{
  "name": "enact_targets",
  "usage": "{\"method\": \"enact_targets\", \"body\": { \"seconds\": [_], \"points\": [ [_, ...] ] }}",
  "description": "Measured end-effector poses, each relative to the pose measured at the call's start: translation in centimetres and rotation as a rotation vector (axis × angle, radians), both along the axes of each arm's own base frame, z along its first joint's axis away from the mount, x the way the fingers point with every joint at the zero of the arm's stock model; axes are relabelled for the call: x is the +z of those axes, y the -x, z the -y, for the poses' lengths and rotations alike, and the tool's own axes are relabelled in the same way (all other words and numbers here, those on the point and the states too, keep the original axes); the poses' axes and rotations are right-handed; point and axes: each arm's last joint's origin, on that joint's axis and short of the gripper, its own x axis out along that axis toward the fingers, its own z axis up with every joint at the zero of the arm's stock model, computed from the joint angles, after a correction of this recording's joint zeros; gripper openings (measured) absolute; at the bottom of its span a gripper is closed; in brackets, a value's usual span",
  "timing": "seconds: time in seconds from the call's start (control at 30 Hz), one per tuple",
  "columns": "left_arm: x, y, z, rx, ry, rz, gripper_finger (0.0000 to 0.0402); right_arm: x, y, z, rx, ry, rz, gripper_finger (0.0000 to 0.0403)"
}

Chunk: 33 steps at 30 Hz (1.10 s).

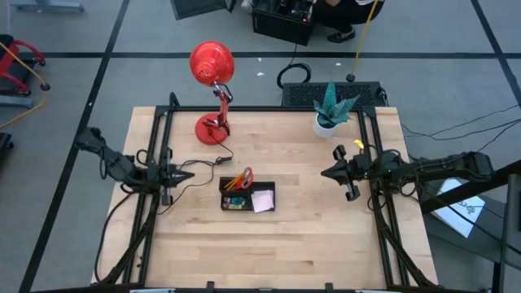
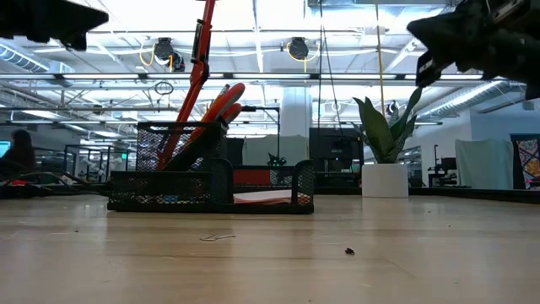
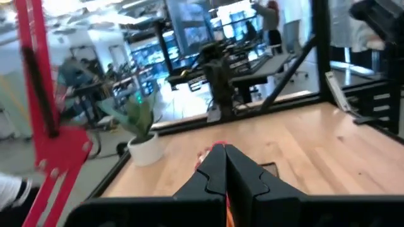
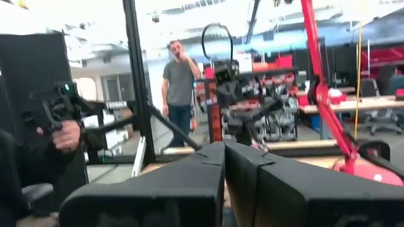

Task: Pick and place office supplies into organizer
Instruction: Return to Home Position

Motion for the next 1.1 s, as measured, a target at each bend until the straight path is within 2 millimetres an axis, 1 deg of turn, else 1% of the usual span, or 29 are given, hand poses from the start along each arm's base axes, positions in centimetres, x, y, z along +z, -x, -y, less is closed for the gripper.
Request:
{"method": "enact_targets", "body": {
  "seconds": [0.1, 0.23, 0.33, 0.43, 0.5, 0.6, 0.67, 0.77, 0.87, 1.0, 1.1],
  "points": [
    [-0.6, 0.1, -0.3, 0.056, 0.039, -0.027, 0.0, -0.1, 0.1, 0.0, -0.001, 0.008, -0.01, 0.0],
    [-0.9, 0.7, -0.7, 0.055, 0.118, -0.018, 0.0, -0.3, 0.5, 0.0, -0.004, 0.006, -0.048, 0.0],
    [-1.3, 1.2, -0.9, 0.088, 0.159, -0.032, 0.0, -0.5, 0.8, 0.0, -0.013, -0.012, -0.081, 0.0],
    [-0.8, 1.4, -1.0, 0.107, 0.166, 0.009, 0.0, -0.6, 1.0, 0.2, -0.057, -0.025, -0.093, 0.0],
    [-0.9, 1.3, -1.0, 0.123, 0.173, 0.012, 0.0, -0.6, 1.2, 0.3, -0.068, -0.036, -0.097, 0.0],
    [-2.0, 0.9, -0.7, 0.119, 0.193, 0.033, 0.0, -0.6, 1.3, 0.5, -0.082, -0.039, -0.095, 0.0],
    [-3.3, 0.5, -0.2, 0.073, 0.183, 0.044, 0.0, -0.7, 1.3, 0.6, -0.088, -0.029, -0.107, 0.0],
    [-4.5, 0.1, 0.1, 0.052, 0.179, 0.096, 0.0, -0.8, 1.2, 0.6, -0.092, -0.005, -0.113, 0.0],
    [-5.0, 0.0, 0.2, 0.013, 0.109, 0.058, 0.0, -0.8, 1.3, 0.5, -0.075, 0.009, -0.113, 0.0],
    [-5.1, -0.3, -0.1, 0.031, 0.074, 0.052, 0.0, -1.0, 1.2, 0.4, -0.033, 0.022, -0.128, 0.0],
    [-5.5, -0.5, -0.2, -0.033, 0.052, 0.02, 0.0, -1.1, 1.2, 0.3, -0.016, 0.042, -0.142, 0.0]
  ]
}}
